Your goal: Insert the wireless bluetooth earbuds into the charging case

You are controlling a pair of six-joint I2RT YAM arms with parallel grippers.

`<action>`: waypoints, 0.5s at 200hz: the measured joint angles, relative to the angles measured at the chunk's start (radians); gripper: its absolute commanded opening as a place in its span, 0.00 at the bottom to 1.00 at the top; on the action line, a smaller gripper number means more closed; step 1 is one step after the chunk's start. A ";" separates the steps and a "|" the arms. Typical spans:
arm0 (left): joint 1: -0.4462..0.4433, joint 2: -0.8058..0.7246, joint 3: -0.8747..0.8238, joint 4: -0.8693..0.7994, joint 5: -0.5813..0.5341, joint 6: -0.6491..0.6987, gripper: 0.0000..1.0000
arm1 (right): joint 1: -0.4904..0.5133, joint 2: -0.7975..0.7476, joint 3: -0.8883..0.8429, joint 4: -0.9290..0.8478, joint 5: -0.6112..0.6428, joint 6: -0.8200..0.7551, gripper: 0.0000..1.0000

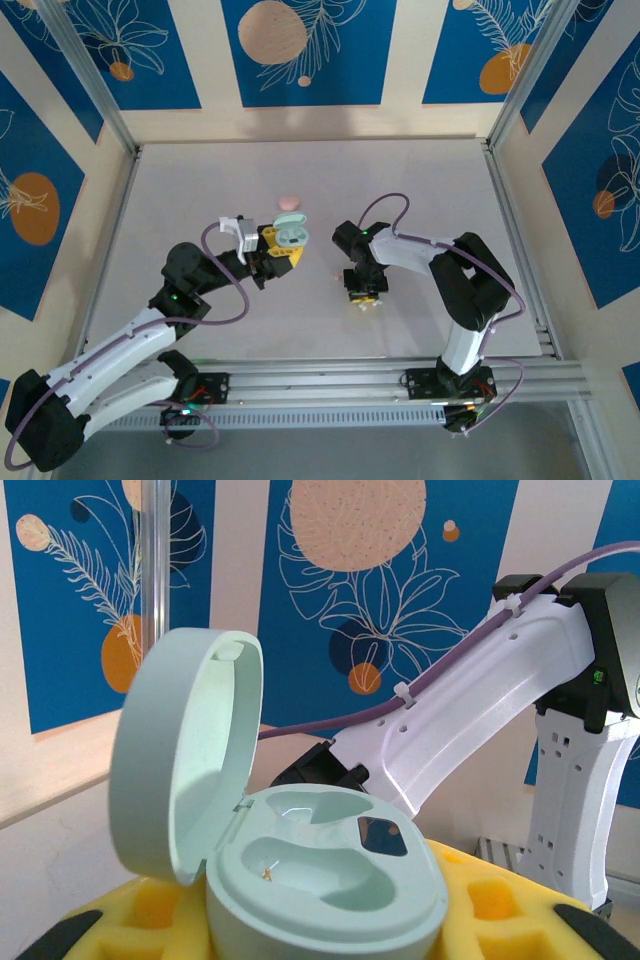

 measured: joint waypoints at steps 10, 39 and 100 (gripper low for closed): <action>0.000 0.000 0.000 0.000 0.000 0.000 0.24 | 0.000 0.000 0.000 0.000 0.000 0.000 0.22; 0.000 0.000 0.000 0.000 0.000 0.000 0.24 | 0.000 0.000 0.000 0.001 -0.001 0.000 0.26; 0.000 0.000 0.000 0.000 0.000 0.000 0.24 | 0.002 0.000 0.000 0.000 -0.001 0.000 0.27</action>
